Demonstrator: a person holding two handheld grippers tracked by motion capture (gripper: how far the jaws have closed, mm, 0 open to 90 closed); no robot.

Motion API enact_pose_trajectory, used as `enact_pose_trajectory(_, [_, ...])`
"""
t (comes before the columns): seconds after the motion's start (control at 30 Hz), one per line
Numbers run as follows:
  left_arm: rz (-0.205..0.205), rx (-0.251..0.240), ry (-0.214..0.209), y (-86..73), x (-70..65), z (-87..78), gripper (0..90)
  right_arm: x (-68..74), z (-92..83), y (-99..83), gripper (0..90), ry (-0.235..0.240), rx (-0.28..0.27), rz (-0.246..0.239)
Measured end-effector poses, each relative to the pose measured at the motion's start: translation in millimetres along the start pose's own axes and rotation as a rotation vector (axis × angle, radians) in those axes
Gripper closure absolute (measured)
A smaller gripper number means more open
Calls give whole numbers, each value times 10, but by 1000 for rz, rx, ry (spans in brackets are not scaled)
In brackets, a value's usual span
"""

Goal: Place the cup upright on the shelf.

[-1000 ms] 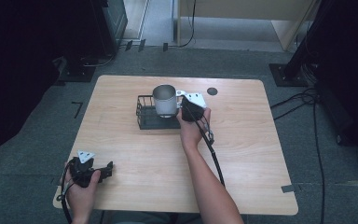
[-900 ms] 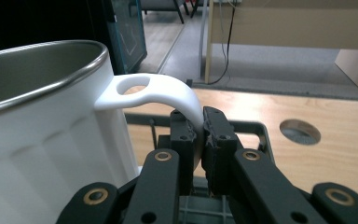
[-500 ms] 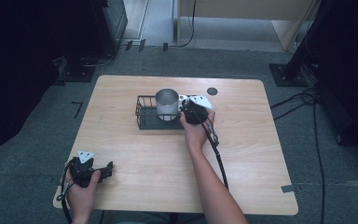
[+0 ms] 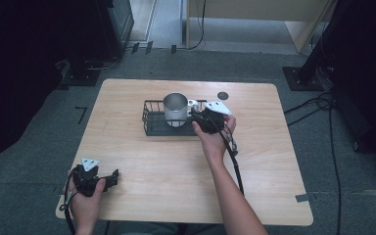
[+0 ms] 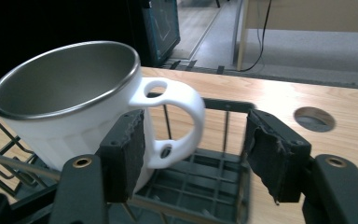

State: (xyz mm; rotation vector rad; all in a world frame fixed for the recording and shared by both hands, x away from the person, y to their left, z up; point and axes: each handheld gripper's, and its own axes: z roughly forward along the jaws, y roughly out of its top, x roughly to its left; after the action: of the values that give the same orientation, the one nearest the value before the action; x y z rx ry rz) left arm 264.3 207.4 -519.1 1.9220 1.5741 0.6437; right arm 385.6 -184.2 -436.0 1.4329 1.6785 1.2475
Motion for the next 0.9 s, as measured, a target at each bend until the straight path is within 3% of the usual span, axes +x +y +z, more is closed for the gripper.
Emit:
enact_pose_trajectory(0.2, [0,0,0,0,0,0,0,-143,-193,-7,351,-11,-16,10])
enact_pose_trajectory(0.4, [1,1,1,0,0,0,0,-380,-441,-41,278,27,0,60])
enact_pose_trajectory(0.63, [1,1,1,0,0,-1,0,-611,-685,-136,166,54,-7,43])
enact_pose_trajectory(0.9, [0,1,1,0,-1,0,0,-865,-920,-311,157,30,-2,52])
